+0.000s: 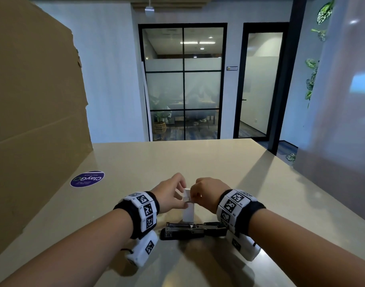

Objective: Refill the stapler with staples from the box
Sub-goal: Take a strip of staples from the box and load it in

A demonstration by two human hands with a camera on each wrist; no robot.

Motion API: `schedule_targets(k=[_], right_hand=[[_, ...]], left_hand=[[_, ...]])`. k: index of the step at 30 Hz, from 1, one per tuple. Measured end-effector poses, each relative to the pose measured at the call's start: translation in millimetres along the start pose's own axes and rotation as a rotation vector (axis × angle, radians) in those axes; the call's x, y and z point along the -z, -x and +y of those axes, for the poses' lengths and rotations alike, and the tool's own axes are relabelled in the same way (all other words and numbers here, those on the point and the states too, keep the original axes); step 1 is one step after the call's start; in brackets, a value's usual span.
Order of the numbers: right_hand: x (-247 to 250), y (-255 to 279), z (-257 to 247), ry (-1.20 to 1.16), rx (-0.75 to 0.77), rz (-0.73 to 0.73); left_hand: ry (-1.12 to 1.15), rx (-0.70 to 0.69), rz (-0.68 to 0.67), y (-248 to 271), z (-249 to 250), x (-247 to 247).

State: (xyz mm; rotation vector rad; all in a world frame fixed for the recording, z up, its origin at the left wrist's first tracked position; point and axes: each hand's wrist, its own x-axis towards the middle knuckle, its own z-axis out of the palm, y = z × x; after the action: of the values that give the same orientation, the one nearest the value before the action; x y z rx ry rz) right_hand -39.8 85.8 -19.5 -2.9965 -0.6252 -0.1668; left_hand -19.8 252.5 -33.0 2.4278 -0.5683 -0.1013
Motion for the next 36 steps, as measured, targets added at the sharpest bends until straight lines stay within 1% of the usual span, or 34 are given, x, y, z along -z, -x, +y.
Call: schedule_targets(k=[2, 7, 14, 18, 21, 23, 25, 28, 32, 36], right_hand=[[-0.6, -1.1, 0.1, -0.026, -0.016, -0.010], [-1.7, -2.5, 0.4, -0.038, -0.065, -0.017], [-3.6, 1.3, 2.7, -0.058, -0.102, 0.034], [-3.4, 0.3, -0.5, -0.074, -0.090, 0.028], [-3.0, -0.4, -3.6, -0.073, -0.065, 0.015], [-3.8, -1.4, -4.3, -0.064, -0.044, 0.005], [-7.8, -3.8, -5.8, -0.062, -0.008, -0.022], [-16.6, -5.1, -4.7, -0.054, 0.039, -0.061], [-22.6, -12.6, -3.8, -0.029, 0.001, -0.131], [-21.4, -12.7, -5.8, -0.065, -0.045, -0.151]], left_hand=[[-0.038, -0.048, -0.021, 0.4, 2.6, 2.4], [-0.138, -0.092, -0.076, -2.8, 8.2, 2.0], [-0.353, -0.158, -0.149, -3.4, 12.7, 6.3], [-0.396, -0.175, -0.141, -2.8, 7.9, 9.1], [-0.358, -0.176, -0.108, -1.7, 3.7, 9.3], [-0.316, -0.170, -0.058, -1.5, 0.1, 8.6], [-0.295, -0.136, -0.012, -0.8, -5.7, 8.4], [-0.203, -0.078, 0.027, -0.2, -8.8, 4.6], [-0.155, -0.065, 0.048, -2.4, -7.4, -2.2], [-0.128, -0.033, 0.060, -3.2, -6.9, -4.4]])
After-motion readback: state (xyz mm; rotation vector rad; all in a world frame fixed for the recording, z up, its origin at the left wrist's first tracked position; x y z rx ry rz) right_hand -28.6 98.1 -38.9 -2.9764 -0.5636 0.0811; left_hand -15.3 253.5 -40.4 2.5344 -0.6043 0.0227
